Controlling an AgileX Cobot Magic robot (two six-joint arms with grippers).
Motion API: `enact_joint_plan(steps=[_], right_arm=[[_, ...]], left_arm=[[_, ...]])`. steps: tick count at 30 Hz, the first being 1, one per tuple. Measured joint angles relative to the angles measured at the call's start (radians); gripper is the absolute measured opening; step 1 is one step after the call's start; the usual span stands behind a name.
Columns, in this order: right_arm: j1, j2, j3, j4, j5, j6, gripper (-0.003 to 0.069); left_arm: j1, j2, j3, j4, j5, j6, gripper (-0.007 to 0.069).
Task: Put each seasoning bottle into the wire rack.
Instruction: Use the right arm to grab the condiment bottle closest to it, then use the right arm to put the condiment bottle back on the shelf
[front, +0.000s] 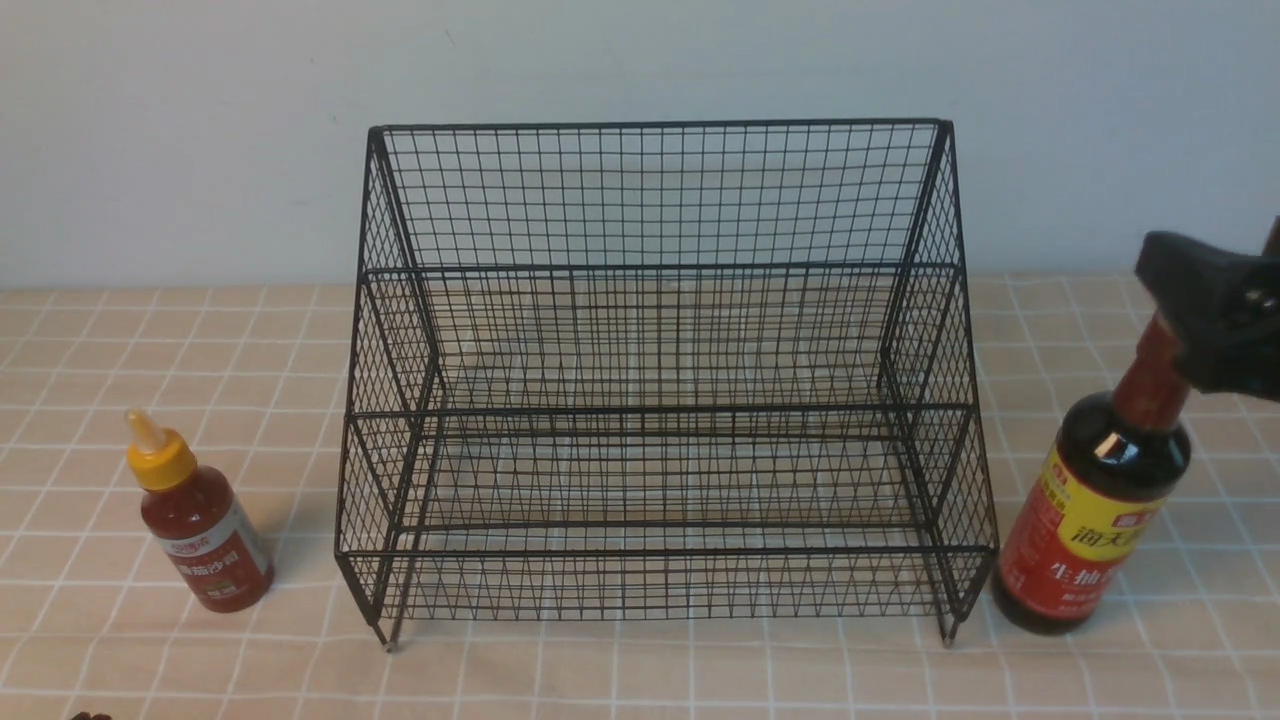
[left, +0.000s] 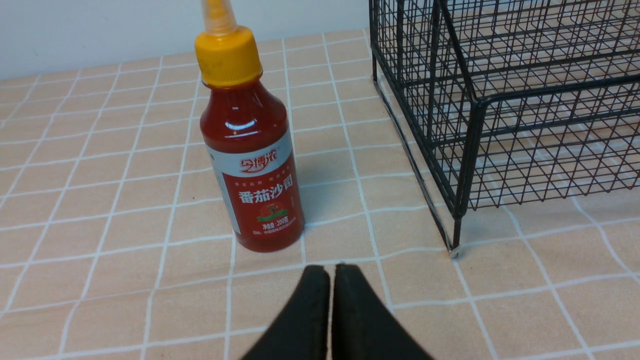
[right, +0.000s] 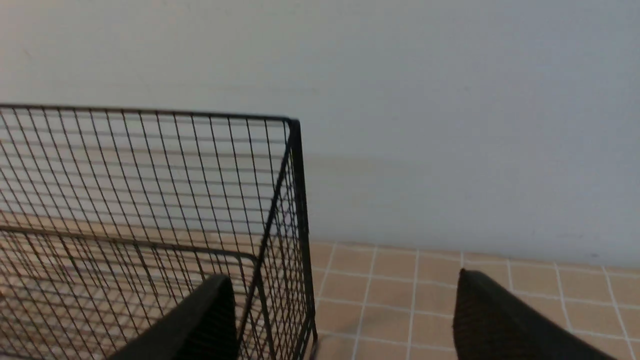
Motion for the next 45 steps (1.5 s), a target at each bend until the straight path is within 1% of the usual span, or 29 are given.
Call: enact_joint_plan(steps=[6, 15, 17, 18, 20, 22, 23, 28, 31, 34, 35, 37, 40, 42, 45], right_arm=[[0.000, 0.105, -0.001, 0.000, 0.000, -0.002, 0.0546], [0.000, 0.189, -0.001, 0.000, 0.044, -0.002, 0.0545], [0.000, 0.206, -0.001, 0.000, 0.046, -0.002, 0.0529], [0.000, 0.213, -0.001, -0.001, 0.046, -0.002, 0.0498], [0.000, 0.215, -0.001, -0.001, 0.050, -0.006, 0.0462], [0.000, 0.208, -0.001, -0.008, 0.045, -0.033, 0.0307], [0.000, 0.201, -0.001, -0.010, 0.044, -0.049, 0.0263], [0.000, 0.126, 0.002, -0.010, 0.114, -0.084, 0.0272], [0.000, 0.038, -0.033, -0.012, 0.177, -0.113, 0.0272], [0.000, -0.016, -0.139, -0.015, 0.269, -0.127, 0.0272], [0.000, -0.019, -0.148, -0.015, 0.274, -0.127, 0.0272], [0.000, -0.032, -0.261, -0.016, 0.342, -0.130, 0.0272], [0.000, -0.033, -0.376, -0.016, 0.413, -0.130, 0.0272], [0.000, -0.035, -0.442, -0.009, 0.454, -0.130, 0.0272], [0.000, -0.032, -0.507, 0.013, 0.470, -0.131, 0.0272]], left_arm=[[0.000, 0.000, 0.000, 0.000, 0.000, 0.000, -0.0006], [0.000, 0.000, 0.000, 0.000, 0.000, 0.000, -0.0006], [0.000, 0.000, 0.000, 0.000, 0.000, 0.000, -0.0006], [0.000, 0.000, 0.000, 0.000, 0.000, 0.000, -0.0006], [0.000, 0.000, 0.000, 0.000, 0.000, 0.000, -0.0006], [0.000, 0.000, 0.000, 0.000, 0.000, 0.000, -0.0006], [0.000, 0.000, 0.000, 0.000, 0.000, 0.000, -0.0006], [0.000, 0.000, 0.000, 0.000, 0.000, 0.000, -0.0006], [0.000, 0.000, 0.000, 0.000, 0.000, 0.000, -0.0006], [0.000, 0.000, 0.000, 0.000, 0.000, 0.000, -0.0006], [0.000, 0.000, 0.000, 0.000, 0.000, 0.000, -0.0006], [0.000, 0.000, 0.000, 0.000, 0.000, 0.000, -0.0006], [0.000, 0.000, 0.000, 0.000, 0.000, 0.000, -0.0006], [0.000, 0.000, 0.000, 0.000, 0.000, 0.000, -0.0006], [0.000, 0.000, 0.000, 0.000, 0.000, 0.000, -0.0006]])
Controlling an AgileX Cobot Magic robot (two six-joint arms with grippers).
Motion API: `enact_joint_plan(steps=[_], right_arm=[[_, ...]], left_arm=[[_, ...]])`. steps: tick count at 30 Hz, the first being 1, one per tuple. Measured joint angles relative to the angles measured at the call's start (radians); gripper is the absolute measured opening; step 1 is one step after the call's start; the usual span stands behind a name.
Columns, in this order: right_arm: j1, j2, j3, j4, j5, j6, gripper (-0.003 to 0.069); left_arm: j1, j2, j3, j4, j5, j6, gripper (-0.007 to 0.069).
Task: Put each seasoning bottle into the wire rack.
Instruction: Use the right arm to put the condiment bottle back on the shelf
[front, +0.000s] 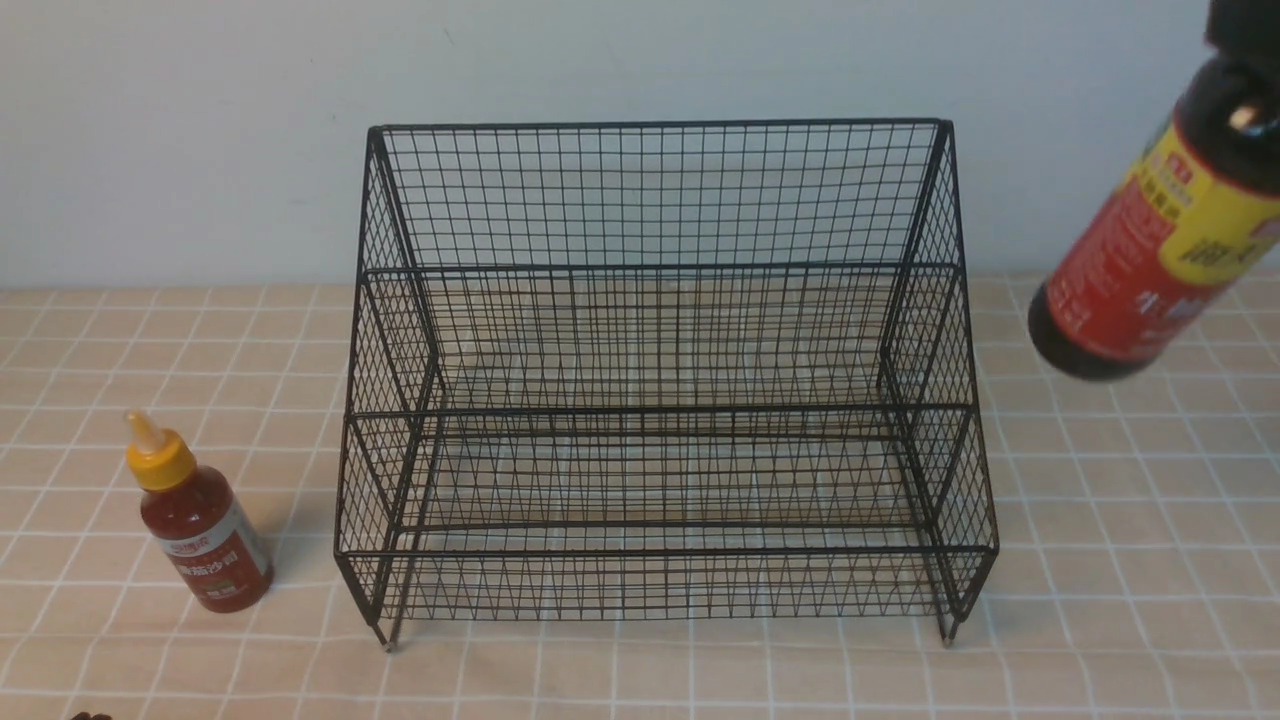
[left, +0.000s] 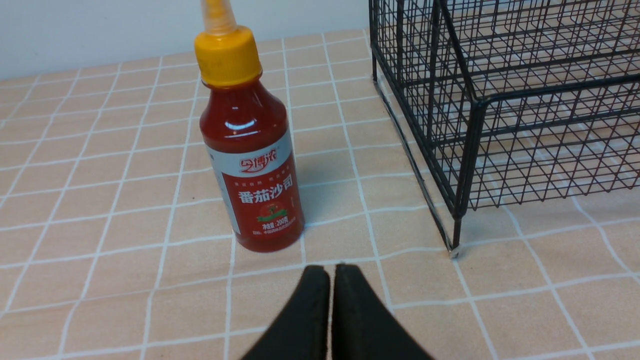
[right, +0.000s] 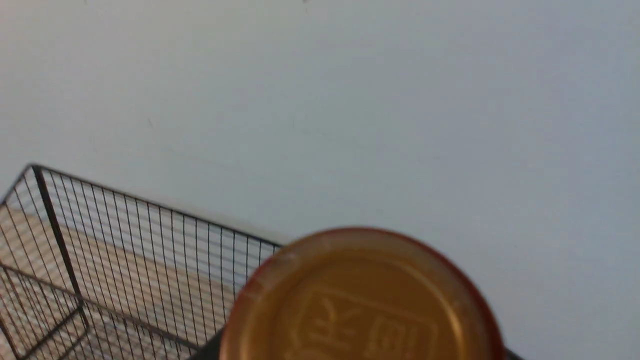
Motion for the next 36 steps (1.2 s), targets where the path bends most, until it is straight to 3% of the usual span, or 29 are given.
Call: enact_joint_plan(steps=[4, 10, 16, 23, 36], right_arm=[[0.013, 0.038, -0.060, 0.069, 0.000, -0.034, 0.0272], [0.125, 0.144, -0.090, 0.160, -0.013, -0.164, 0.0272], [0.243, 0.265, -0.094, 0.219, -0.153, -0.216, 0.0272], [0.249, 0.352, -0.096, 0.233, -0.234, -0.222, 0.0272], [0.249, 0.528, -0.096, 0.241, -0.220, -0.224, 0.0271]], left_arm=[[0.000, 0.000, 0.000, 0.000, 0.000, 0.000, -0.0006], [0.000, 0.000, 0.000, 0.000, 0.000, 0.000, -0.0006], [0.000, 0.000, 0.000, 0.000, 0.000, 0.000, -0.0006], [0.000, 0.000, 0.000, 0.000, 0.000, 0.000, -0.0006], [0.000, 0.000, 0.000, 0.000, 0.000, 0.000, -0.0006]])
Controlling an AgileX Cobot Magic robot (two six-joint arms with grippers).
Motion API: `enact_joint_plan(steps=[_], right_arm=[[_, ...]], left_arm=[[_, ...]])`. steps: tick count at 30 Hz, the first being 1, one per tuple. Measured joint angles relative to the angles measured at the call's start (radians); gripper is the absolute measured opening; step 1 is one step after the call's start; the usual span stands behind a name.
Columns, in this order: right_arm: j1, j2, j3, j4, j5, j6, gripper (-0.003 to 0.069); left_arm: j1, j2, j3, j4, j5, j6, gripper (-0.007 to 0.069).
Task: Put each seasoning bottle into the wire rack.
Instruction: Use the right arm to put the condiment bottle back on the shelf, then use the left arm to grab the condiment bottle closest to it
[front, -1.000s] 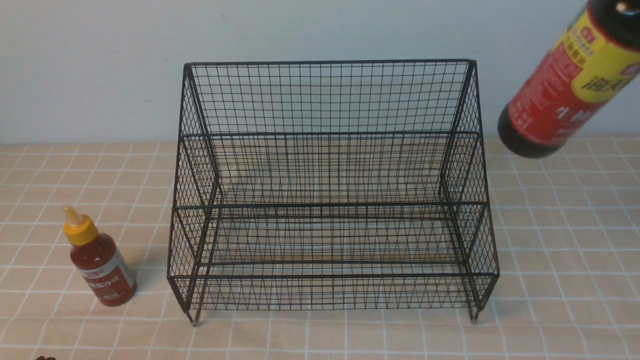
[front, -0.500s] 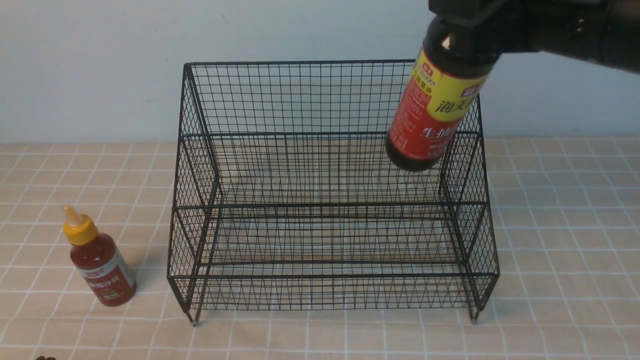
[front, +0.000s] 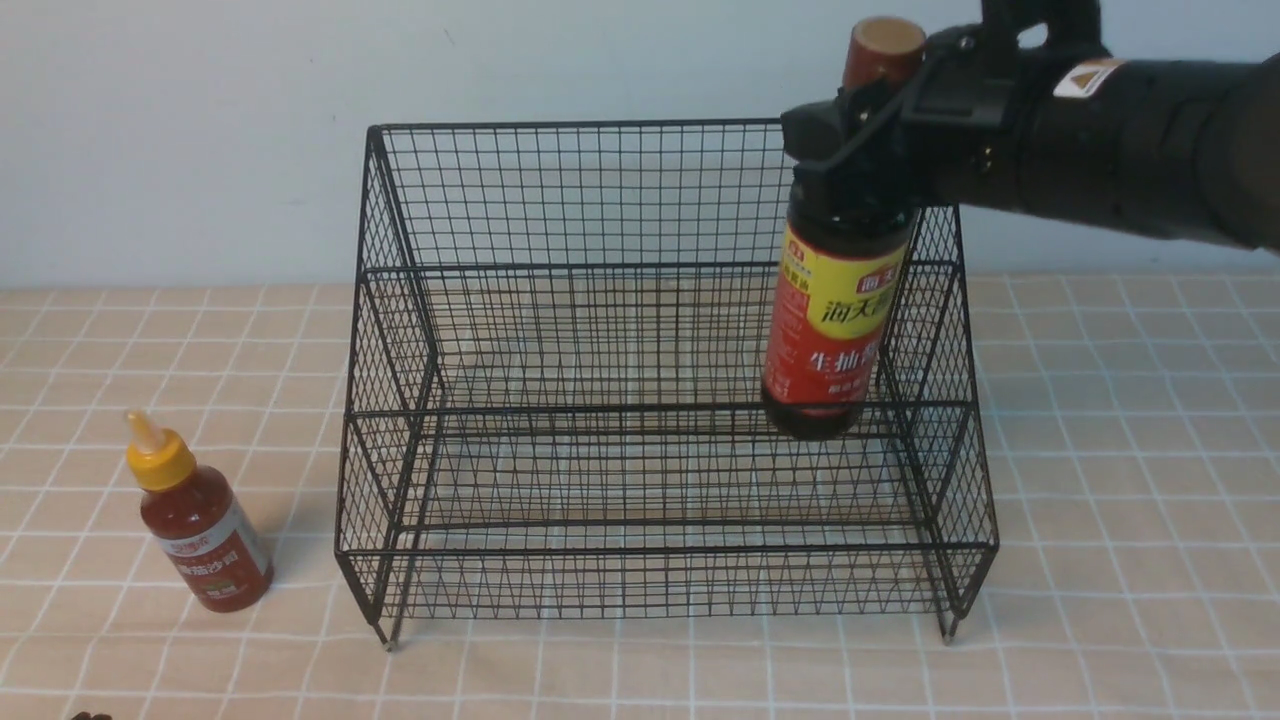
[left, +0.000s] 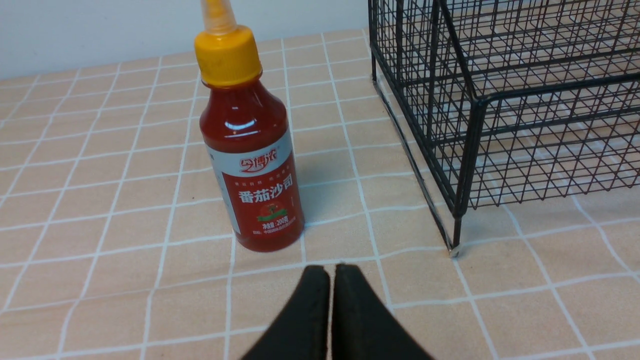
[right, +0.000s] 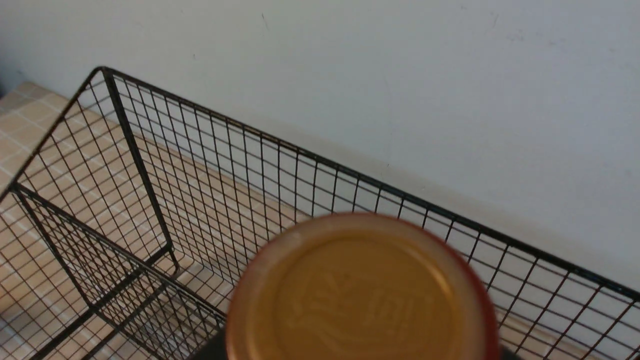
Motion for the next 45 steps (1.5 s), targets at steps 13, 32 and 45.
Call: enact_joint_plan(steps=[13, 32, 45], right_arm=[[0.000, 0.103, -0.002, -0.001, 0.061, 0.023, 0.0276], [0.001, -0.246, -0.012, -0.045, 0.301, 0.153, 0.0414], [0.001, -0.695, -0.009, -0.562, 0.604, 0.659, -0.0010]], left_arm=[[0.000, 0.000, 0.000, 0.000, 0.000, 0.000, -0.0006], [0.000, 0.000, 0.000, 0.000, 0.000, 0.000, -0.0006], [0.000, 0.000, 0.000, 0.000, 0.000, 0.000, -0.0006]])
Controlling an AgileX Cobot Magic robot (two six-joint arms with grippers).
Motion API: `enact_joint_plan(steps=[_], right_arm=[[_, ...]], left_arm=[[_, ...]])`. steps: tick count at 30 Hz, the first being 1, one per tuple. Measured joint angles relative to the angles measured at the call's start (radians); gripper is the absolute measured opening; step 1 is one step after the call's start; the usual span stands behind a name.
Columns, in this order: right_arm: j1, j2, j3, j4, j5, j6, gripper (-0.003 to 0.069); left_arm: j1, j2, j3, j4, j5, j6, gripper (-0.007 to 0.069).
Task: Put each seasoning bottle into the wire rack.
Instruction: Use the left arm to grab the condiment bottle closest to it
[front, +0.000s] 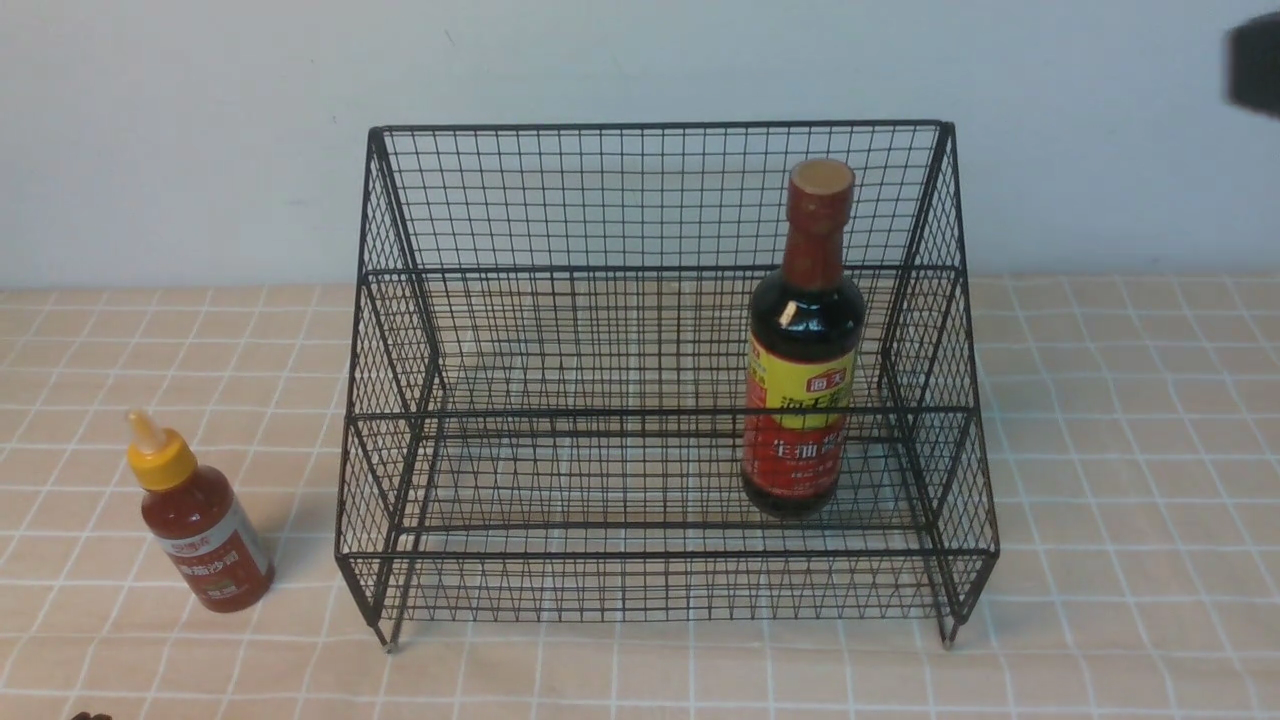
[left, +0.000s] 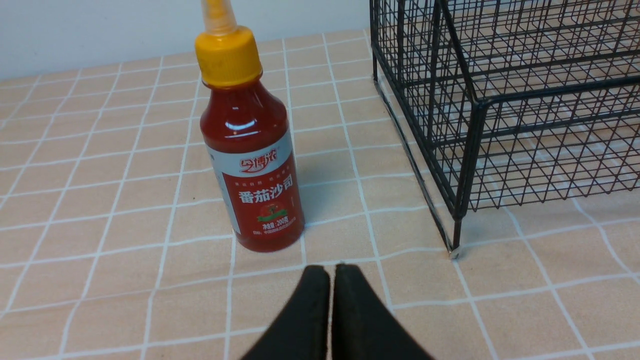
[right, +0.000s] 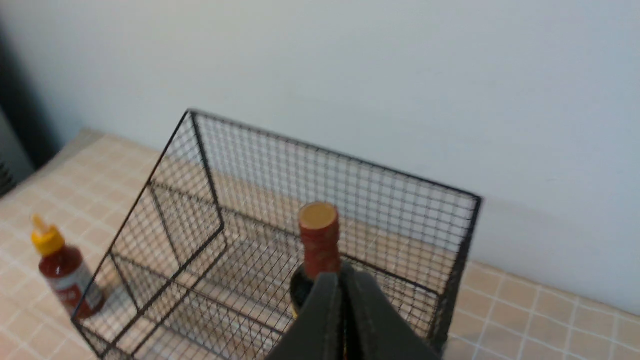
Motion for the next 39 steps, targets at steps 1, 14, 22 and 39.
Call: enact_joint_plan(steps=[1, 14, 22, 39], right_arm=[[0.000, -0.025, 0.007, -0.016, 0.002, 0.021, -0.0011], [0.000, -0.500, 0.440, -0.160, -0.332, 0.233, -0.0013], [0.000, -0.578, 0.524, -0.112, -0.382, 0.229, -0.0013], [-0.304, -0.664, 0.831, -0.160, -0.358, 0.218, -0.0013]], left_arm=[[0.000, 0.000, 0.000, 0.000, 0.000, 0.000, -0.0006], [0.000, 0.000, 0.000, 0.000, 0.000, 0.000, -0.0006], [0.000, 0.000, 0.000, 0.000, 0.000, 0.000, -0.0006], [0.000, -0.001, 0.000, 0.000, 0.000, 0.000, -0.0006]])
